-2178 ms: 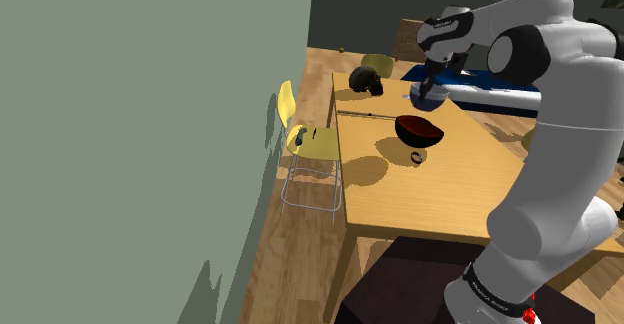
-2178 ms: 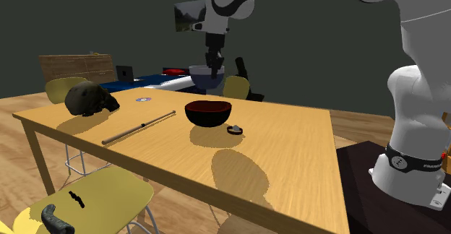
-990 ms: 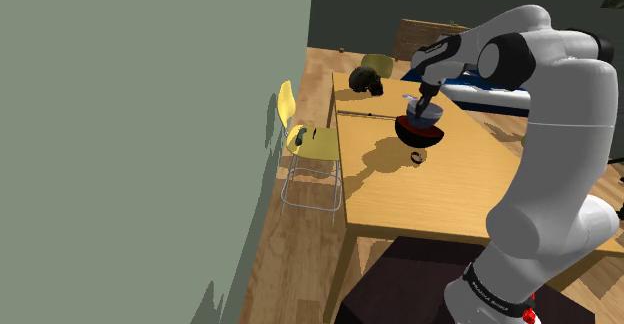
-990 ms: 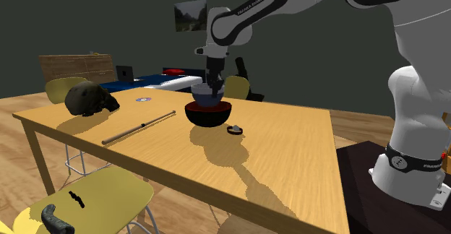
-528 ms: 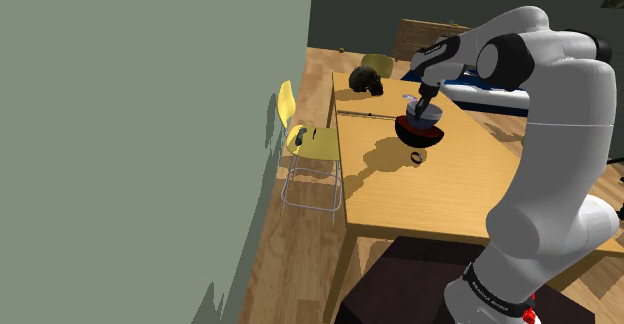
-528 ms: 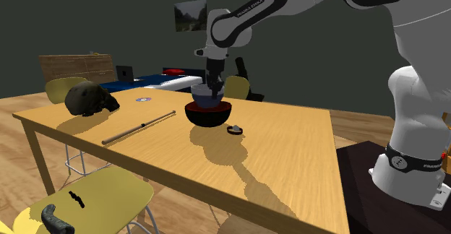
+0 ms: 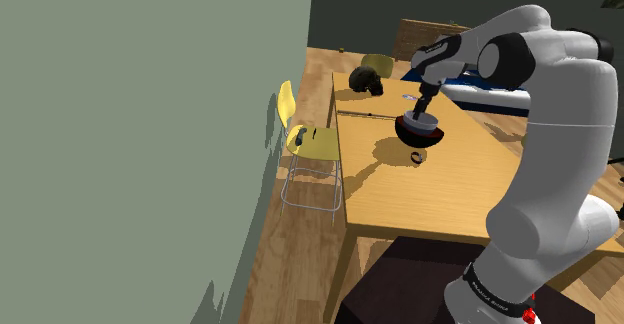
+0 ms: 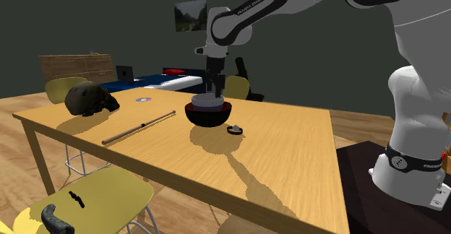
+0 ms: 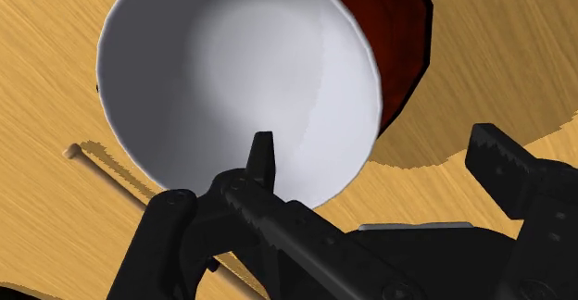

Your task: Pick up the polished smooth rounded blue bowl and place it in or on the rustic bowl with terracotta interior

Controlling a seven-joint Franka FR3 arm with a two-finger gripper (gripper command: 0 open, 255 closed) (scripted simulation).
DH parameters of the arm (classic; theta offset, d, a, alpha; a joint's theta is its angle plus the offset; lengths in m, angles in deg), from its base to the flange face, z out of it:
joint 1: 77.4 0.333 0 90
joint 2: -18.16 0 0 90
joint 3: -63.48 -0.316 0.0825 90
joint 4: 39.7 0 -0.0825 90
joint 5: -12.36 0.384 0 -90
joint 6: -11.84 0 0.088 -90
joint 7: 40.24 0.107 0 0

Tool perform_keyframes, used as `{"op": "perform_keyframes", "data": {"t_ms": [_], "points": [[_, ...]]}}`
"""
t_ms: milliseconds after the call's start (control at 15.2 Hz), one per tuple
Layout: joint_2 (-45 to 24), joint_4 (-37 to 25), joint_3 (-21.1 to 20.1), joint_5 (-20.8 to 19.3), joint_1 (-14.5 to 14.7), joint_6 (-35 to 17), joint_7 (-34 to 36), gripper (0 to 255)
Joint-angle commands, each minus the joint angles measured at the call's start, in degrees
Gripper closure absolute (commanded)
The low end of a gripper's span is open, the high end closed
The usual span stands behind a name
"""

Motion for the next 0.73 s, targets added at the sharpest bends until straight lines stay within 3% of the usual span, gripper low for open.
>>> {"op": "perform_keyframes", "data": {"t_ms": [0,132,660], "points": [[1.41,-0.92,0.24,-0.58,0.29,2.26,0.4,0],[2.81,-2.38,0.48,-1.18,0.51,5.04,0.77,0],[2.81,-2.38,0.48,-1.18,0.5,5.04,0.77,0]]}}
